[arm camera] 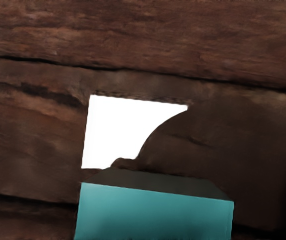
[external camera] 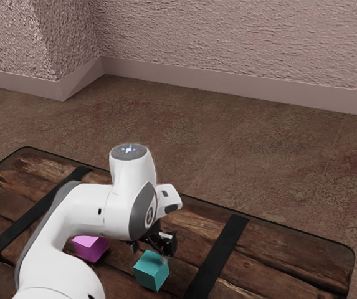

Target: Pick up the blue block with one arm, and put the blue block on the pink block with one arm

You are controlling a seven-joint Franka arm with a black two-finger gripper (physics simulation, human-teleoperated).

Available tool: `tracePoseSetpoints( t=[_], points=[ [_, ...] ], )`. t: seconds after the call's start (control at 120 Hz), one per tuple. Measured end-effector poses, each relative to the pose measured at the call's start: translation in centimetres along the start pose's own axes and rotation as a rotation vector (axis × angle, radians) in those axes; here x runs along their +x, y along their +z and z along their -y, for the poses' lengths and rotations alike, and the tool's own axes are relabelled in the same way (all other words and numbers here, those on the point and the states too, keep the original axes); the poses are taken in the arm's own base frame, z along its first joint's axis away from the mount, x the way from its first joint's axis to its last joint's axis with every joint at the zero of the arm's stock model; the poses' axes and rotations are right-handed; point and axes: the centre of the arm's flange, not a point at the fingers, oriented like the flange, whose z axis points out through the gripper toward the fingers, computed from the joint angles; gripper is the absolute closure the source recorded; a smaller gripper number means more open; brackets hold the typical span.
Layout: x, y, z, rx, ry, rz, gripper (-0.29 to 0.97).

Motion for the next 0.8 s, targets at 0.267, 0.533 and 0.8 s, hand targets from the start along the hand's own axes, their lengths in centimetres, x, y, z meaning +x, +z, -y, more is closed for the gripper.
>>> tracePoseSetpoints(
  t=[0.267, 0.533, 0.8],
  points=[
    [-1.0, 0.0, 0.1, -0.019, 0.006, -0.070, 0.14],
    [-2.1, 0.7, 0.6, -0.034, 0.021, -0.074, 0.15],
    [-2.5, 1.4, 0.6, -0.061, 0.037, -0.090, 0.16]
  ],
)
